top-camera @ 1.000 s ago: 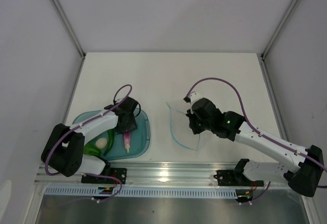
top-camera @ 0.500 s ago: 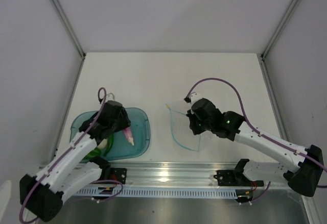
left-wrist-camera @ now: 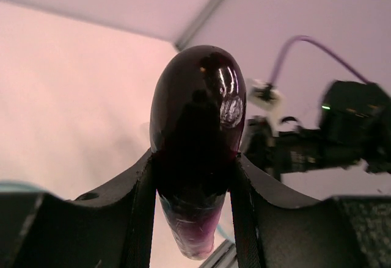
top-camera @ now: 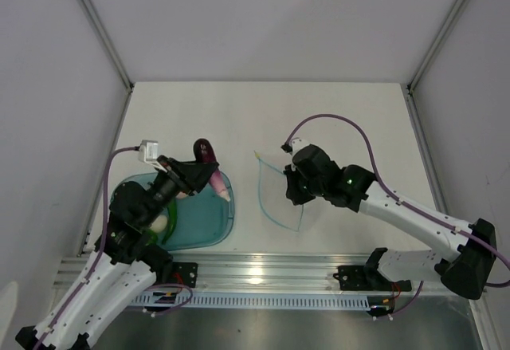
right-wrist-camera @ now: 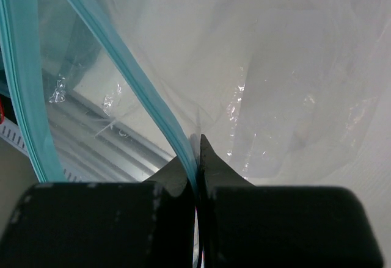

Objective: Place the food in the zip-top bag and seal the zipper
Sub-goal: Place the fake vegetable in the zipper food storage bag.

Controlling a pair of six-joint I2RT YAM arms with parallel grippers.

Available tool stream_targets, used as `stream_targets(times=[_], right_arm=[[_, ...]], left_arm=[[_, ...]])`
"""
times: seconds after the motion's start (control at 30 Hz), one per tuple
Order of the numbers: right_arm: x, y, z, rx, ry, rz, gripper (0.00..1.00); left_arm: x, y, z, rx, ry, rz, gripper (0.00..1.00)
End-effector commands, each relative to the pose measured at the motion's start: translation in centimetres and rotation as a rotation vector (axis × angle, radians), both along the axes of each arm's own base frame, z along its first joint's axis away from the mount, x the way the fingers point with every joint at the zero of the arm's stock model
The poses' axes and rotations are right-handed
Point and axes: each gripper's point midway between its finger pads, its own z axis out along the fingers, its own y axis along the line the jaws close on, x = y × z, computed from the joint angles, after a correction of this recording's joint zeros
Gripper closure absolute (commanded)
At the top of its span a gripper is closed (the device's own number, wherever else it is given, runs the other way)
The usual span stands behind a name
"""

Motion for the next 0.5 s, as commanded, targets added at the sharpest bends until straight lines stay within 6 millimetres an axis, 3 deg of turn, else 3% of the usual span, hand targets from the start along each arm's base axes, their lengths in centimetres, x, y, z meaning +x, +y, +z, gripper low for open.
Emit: stream_targets(times=[0.0,0.03,0.27,0.37,0.47], right_arm=[[0.0,1.7,1.5,0.070,0.034,0.006,1.00],[0.0,1.9,1.7,0.080,0.038,0.005,1.00],[-0.6,3.2,2.3,0.143,0.093,0.020,1.00],[-1.0,3.7,2.5,0.178,0.121,0.033,1.00],[-1.4,4.4,3.1,0.224,0.154,0.053,1.00]], left_arm=[[-1.6,-2.6,5.8,-0.064,-0.288,-0.151,1.00],[-2.4,-3.3,7.4,-0.091,-0.353,-0.186,0.99],[-3.4,-7.9,11.0,-0.095,-0.498,-0.314,0.99],[-3.3,-9.1,11.3,-0.110,-0.524,-0.322,0.99],[-2.8,-10.4,10.1,-0.097,-0.510,-0.333,0.99]])
